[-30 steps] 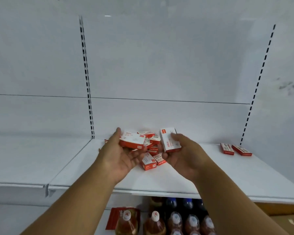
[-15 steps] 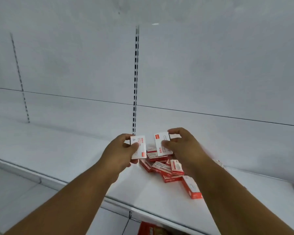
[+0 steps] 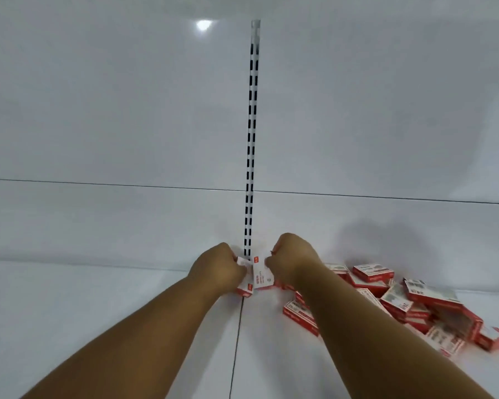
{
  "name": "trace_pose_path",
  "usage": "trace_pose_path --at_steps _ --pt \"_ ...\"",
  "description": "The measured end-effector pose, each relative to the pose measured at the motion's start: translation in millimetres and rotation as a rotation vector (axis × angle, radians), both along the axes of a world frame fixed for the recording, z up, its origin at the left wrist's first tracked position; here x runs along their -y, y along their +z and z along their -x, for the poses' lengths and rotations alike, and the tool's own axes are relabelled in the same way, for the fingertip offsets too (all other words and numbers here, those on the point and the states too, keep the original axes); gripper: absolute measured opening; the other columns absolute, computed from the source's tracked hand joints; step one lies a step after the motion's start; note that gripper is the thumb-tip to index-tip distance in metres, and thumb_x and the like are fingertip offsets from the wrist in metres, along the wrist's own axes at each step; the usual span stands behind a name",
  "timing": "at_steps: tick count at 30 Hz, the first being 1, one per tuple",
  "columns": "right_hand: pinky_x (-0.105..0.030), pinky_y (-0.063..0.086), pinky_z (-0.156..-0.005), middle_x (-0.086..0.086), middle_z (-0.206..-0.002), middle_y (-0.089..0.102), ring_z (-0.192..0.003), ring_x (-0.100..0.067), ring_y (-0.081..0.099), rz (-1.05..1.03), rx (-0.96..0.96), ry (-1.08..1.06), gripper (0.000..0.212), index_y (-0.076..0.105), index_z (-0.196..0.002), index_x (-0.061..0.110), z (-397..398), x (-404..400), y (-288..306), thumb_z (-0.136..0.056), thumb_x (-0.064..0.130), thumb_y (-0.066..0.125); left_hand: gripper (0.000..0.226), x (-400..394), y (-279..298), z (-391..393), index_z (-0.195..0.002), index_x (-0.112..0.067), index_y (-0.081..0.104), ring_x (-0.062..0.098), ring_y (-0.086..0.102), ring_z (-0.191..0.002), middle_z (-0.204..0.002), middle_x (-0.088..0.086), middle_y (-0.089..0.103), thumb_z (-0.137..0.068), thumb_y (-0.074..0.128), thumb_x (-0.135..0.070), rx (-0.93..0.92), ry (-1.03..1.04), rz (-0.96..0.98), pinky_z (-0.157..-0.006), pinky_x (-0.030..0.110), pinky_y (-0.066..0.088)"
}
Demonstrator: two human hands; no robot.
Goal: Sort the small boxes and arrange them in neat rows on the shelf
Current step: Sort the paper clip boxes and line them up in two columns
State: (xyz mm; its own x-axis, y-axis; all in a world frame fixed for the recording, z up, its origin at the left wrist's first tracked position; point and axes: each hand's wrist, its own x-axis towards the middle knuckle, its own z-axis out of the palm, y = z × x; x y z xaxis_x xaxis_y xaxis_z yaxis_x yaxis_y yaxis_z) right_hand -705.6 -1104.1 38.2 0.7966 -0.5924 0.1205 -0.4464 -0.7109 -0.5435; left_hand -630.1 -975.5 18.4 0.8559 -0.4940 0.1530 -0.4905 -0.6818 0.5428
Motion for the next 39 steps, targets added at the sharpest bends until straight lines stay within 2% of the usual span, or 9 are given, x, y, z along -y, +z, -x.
trace_pose_path --at_steps 3,7,9,13,21,27,32,36,39 --pt "-0.039 0.057 -0.08 -0.002 -0.081 0.065 -0.077 -0.022 0.064 0.105 -0.136 -0.056 0.005 0.055 -0.082 0.019 -13 -3 -9 -0.085 0.022 0.058 0.022 4 -9 -17 -0.109 -0.029 0.069 0.014 0.062 -0.077 -0.087 -0.005 0.067 -0.09 0.058 -0.031 0.063 -0.083 -0.116 -0.066 0.024 0.044" --pt "-0.036 0.045 -0.086 -0.005 -0.1 0.065 -0.096 -0.025 0.057 0.344 -0.252 -0.041 0.01 0.057 -0.095 0.019 -12 -6 -17 -0.091 0.027 0.055 0.021 2 -22 -31 -0.098 -0.028 0.07 0.019 0.064 -0.081 -0.084 -0.004 0.068 -0.079 0.061 -0.032 0.171 -0.092 -0.166 -0.065 0.025 0.044" --pt "-0.04 0.039 -0.094 -0.006 -0.109 0.06 -0.107 -0.027 0.051 0.471 -0.287 -0.031 0.023 0.058 -0.109 0.018 -8 -8 -19 -0.091 0.032 0.058 0.017 3 -25 -32 -0.09 -0.024 0.069 0.02 0.064 -0.08 -0.085 -0.002 0.064 -0.076 0.066 -0.033 0.206 -0.067 -0.109 -0.064 0.026 0.045" --pt "-0.041 0.038 -0.101 -0.004 -0.114 0.058 -0.111 -0.026 0.05 0.538 -0.22 -0.015 0.034 0.057 -0.117 0.019 -5 -11 -15 -0.089 0.038 0.062 0.018 8 -21 -24 -0.094 -0.019 0.061 0.021 0.058 -0.087 -0.098 0.002 0.056 -0.078 0.069 -0.022 0.296 -0.084 -0.048 -0.071 0.031 0.049" --pt "-0.034 0.049 -0.087 0.003 -0.108 0.066 -0.097 -0.019 0.058 0.406 -0.031 -0.093 0.017 0.063 -0.107 0.025 40 25 18 -0.09 0.028 0.06 0.018 30 -2 5 -0.098 -0.026 0.063 0.019 0.059 -0.094 -0.103 -0.003 0.059 -0.081 0.068 -0.022 0.278 -0.303 0.072 -0.081 0.032 0.05" --pt "-0.036 0.052 -0.088 0.003 -0.107 0.066 -0.096 -0.017 0.061 0.359 -0.303 0.038 0.038 0.065 -0.109 0.024 67 37 21 -0.08 0.048 0.072 0.023 55 1 22 -0.106 -0.029 0.062 0.017 0.059 -0.1 -0.109 -0.006 0.063 -0.084 0.067 -0.028 0.17 -0.364 -0.014 -0.087 0.035 0.052" --pt "-0.046 0.031 -0.102 0.004 -0.111 0.068 -0.108 -0.022 0.06 0.465 -0.506 0.1 0.063 0.059 -0.118 0.03 75 39 10 -0.071 0.071 0.063 0.011 69 -5 27 -0.089 -0.036 0.062 0.012 0.063 -0.094 -0.1 -0.012 0.068 -0.081 0.067 -0.041 0.028 -0.331 -0.068 -0.087 0.034 0.053" --pt "-0.043 0.032 -0.099 0.004 -0.105 0.068 -0.102 -0.022 0.06 0.458 -0.369 0.118 0.058 0.057 -0.113 0.028 75 49 1 -0.068 0.063 0.07 0.021 78 -7 27 -0.086 -0.036 0.066 0.007 0.066 -0.088 -0.09 -0.015 0.07 -0.065 0.069 -0.035 -0.103 -0.323 -0.005 -0.085 0.037 0.055" --pt "-0.032 0.05 -0.086 0.006 -0.106 0.066 -0.092 -0.014 0.062 0.149 -0.101 0.117 0.041 0.059 -0.115 0.028 81 61 0 -0.079 0.039 0.074 0.026 77 1 29 -0.09 -0.031 0.065 0.009 0.064 -0.086 -0.092 -0.011 0.069 -0.065 0.071 -0.036 -0.109 -0.223 0.137 -0.077 0.031 0.053"
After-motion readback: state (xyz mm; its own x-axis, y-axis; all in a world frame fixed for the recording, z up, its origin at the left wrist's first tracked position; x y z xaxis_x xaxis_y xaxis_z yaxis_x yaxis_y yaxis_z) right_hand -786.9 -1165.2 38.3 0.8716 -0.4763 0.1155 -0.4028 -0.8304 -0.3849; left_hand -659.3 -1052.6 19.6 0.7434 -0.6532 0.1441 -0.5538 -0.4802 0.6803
